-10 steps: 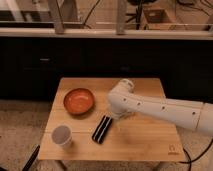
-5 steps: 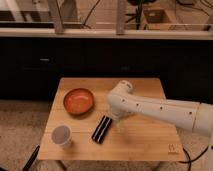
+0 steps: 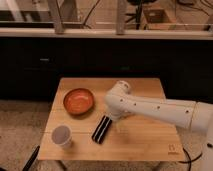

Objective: Place the eraser in the ceramic cup

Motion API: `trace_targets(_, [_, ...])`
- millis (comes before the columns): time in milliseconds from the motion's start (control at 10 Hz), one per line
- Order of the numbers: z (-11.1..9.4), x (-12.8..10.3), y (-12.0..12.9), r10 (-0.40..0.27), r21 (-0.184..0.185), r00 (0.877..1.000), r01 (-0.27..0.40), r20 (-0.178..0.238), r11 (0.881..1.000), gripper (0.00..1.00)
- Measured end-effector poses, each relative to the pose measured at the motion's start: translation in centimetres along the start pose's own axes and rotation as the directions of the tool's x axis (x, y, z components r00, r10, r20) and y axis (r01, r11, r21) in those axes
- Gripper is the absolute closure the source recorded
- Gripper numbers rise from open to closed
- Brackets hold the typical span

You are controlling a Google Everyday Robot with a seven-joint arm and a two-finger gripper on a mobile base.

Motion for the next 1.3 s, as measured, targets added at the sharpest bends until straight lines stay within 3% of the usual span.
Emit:
trace_targets(700, [0.25,-0.14,0.11,-0.106,-0.016,0.994,0.106,0.006,0.994,0.20])
trace_targets(1300, [0.70,-0.29,0.24,-0.213,-0.033,0.977,0.213,0.013,0.977,0.20])
